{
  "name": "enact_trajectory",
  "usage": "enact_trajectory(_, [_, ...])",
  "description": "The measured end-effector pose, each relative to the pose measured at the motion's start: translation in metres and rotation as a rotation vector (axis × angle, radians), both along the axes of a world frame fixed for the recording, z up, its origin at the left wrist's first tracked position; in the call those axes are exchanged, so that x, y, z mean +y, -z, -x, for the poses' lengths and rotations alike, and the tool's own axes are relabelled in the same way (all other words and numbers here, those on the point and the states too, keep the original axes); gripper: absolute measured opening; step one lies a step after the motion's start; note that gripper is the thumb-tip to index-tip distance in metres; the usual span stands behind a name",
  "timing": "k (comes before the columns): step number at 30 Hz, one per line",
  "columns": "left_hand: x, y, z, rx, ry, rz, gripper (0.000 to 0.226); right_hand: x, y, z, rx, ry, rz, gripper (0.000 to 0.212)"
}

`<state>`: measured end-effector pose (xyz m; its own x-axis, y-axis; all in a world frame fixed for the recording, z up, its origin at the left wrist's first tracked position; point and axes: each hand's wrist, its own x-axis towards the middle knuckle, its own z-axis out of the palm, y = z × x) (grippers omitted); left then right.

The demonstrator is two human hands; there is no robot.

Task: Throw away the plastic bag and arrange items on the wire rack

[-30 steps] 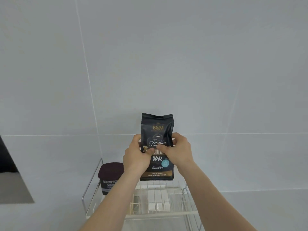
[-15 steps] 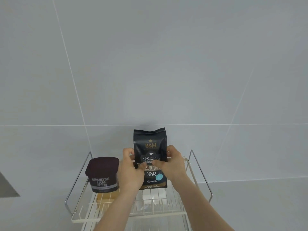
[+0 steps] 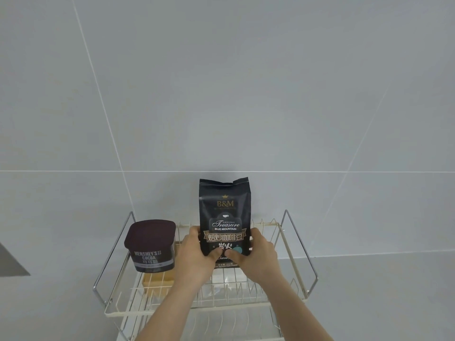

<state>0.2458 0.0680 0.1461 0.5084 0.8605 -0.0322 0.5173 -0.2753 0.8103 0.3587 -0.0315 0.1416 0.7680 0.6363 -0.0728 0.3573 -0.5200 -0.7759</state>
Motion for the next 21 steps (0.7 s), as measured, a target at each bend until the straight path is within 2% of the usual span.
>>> enact_trajectory(4, [0.003,0.002,0.0,0.009,0.001,0.011,0.054,0.001,0.001,0.004,-0.031,0.038,0.038,0.053])
enact_trajectory(15, [-0.003,0.009,-0.001,0.031,-0.018,-0.11,0.045,-0.001,0.004,0.009,-0.089,0.049,0.056,0.049])
enact_trajectory(21, [-0.008,0.0,0.002,0.103,-0.035,-0.142,0.049,-0.008,0.0,0.009,-0.169,0.003,0.164,0.055])
